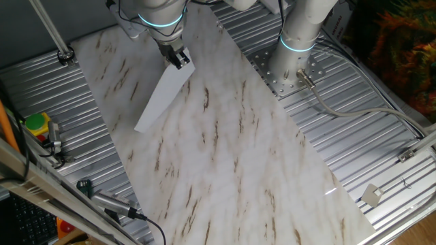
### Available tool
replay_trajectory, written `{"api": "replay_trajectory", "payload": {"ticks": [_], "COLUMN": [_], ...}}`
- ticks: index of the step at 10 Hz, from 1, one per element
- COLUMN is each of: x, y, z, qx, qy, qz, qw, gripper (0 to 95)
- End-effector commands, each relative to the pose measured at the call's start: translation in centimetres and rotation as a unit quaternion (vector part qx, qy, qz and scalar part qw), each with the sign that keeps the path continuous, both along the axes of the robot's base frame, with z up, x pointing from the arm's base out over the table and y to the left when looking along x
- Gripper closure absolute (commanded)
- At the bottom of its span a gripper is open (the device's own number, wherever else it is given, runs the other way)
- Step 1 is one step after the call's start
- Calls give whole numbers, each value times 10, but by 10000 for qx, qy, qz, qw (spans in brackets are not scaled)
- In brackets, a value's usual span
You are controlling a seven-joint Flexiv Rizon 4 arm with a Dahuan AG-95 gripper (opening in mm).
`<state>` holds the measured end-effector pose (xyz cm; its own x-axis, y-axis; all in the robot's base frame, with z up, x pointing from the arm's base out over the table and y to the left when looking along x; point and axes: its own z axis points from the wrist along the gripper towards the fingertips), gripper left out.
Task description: Flip over and spread out the paper that is laid flat on the table
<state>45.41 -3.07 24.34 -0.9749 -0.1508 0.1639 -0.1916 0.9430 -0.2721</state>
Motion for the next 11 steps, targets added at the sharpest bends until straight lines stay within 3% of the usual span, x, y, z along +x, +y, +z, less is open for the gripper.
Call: {"api": "replay_trajectory", "payload": {"ticks": [1, 4, 7, 11], "x": [-3, 5, 11, 19], "y": [8, 37, 44, 56], "z": [-13, -30, -37, -50], "qx": [0, 91, 284, 387], "qy": [-41, -106, -134, -177], "qz": [-34, -250, -427, -545], "qw": [10000, 9996, 9986, 9976], "gripper": [950, 950, 950, 950]}}
